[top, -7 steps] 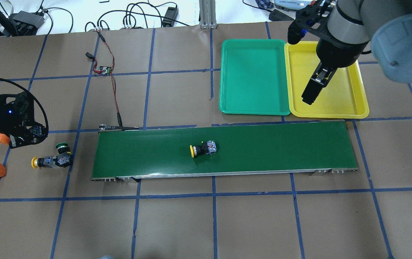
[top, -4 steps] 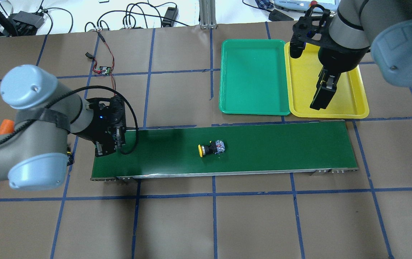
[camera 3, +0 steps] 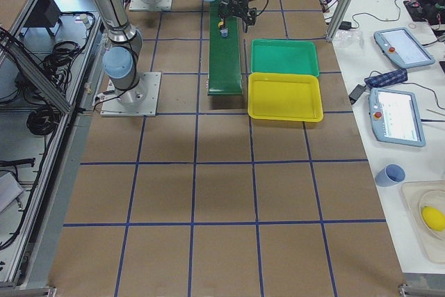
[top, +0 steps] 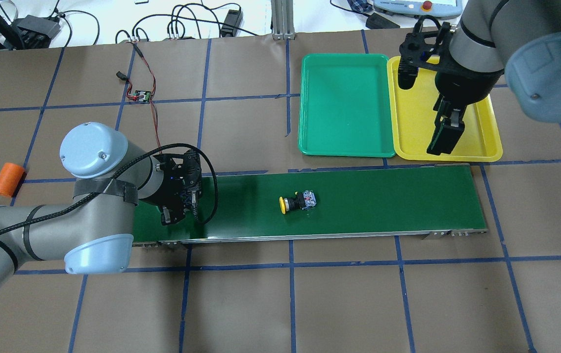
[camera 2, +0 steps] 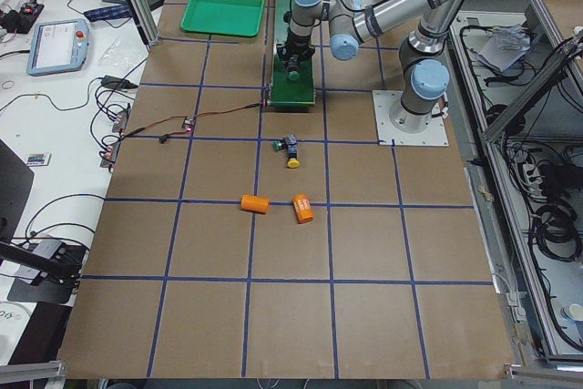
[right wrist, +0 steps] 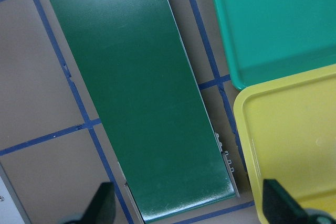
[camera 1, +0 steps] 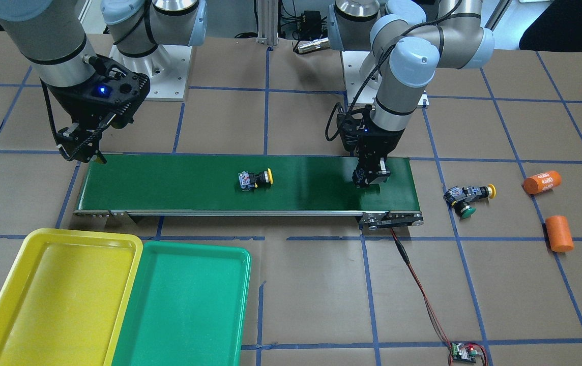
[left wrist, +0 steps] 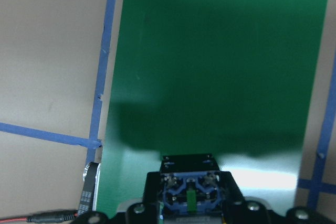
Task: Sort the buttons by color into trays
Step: 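Place green button on belt with left while right lowers toward belt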
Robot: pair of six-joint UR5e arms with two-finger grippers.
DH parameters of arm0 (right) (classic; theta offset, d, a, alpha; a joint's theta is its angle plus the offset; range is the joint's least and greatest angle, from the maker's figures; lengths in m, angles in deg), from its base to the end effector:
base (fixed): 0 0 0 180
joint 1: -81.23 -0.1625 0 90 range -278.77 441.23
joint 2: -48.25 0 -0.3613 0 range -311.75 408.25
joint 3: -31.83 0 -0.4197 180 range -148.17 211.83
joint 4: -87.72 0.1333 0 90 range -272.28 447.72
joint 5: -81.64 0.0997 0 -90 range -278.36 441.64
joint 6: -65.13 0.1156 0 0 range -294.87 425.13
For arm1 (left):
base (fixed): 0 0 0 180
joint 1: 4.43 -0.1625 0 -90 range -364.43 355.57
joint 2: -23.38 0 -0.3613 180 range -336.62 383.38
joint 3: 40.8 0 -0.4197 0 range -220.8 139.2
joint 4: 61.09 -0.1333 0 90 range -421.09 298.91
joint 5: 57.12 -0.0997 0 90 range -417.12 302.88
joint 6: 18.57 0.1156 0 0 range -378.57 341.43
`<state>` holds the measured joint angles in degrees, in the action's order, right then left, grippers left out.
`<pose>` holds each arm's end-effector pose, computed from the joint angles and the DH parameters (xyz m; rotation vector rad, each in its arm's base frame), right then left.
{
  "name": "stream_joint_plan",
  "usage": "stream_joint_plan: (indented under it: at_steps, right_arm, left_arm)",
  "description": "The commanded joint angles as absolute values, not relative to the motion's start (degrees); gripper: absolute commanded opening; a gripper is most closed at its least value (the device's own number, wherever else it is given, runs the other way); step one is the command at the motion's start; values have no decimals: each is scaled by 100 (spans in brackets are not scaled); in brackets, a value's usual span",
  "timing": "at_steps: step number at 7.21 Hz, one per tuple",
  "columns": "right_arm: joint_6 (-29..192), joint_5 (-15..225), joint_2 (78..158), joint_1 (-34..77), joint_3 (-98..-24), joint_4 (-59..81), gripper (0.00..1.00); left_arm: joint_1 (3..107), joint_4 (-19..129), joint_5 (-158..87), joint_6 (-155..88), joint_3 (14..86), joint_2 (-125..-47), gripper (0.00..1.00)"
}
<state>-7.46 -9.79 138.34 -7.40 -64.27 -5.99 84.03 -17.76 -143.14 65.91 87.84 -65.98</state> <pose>0.1181 -0.5148 0.3604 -1.8269 2.5495 0.0738 -0.1294 -0.4463 0.1664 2.0454 2.3021 -0.2437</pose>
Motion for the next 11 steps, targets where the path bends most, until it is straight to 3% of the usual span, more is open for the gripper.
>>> stream_joint_plan:
  at_steps: [1, 2, 3, 4, 6, 8, 9, 11]
  right_arm:
    - [-956, -1046, 13825, -762, -6510, -614, 100]
    - [-1062, -1029, 13782, -771, -6589, -684, 100]
    - [-1472, -1264, 13694, -771, -6712, -867, 100]
    - [-2338, -1388, 13650, -771, -6809, -878, 100]
    - [-2688, -1328, 13614, -780, -7124, -1340, 100]
    - [-3090, -1345, 13614, -859, -7922, -2462, 100]
    - [-3442, -1337, 13658, -859, -8056, -2721, 100]
    - [-3105, -1328, 13650, -903, -8110, -2733, 100]
  left_arm:
    - [8100, -1917, -14325, 6914, 8857, -6636, 0]
    - [8108, -1908, -14325, 6854, 8927, -6566, 0]
    - [8108, -1978, -14325, 6801, 8980, -6556, 86]
    - [8108, -1970, -14334, 6539, 9015, -6600, 100]
    - [8117, -1996, -14369, 6441, 8832, -6444, 100]
    - [7803, -906, -14676, 6483, 7861, -6092, 100]
    - [6948, 1043, -15251, 6614, 7316, -5977, 100]
    - [4892, 1670, -15406, 8584, 7222, -6159, 100]
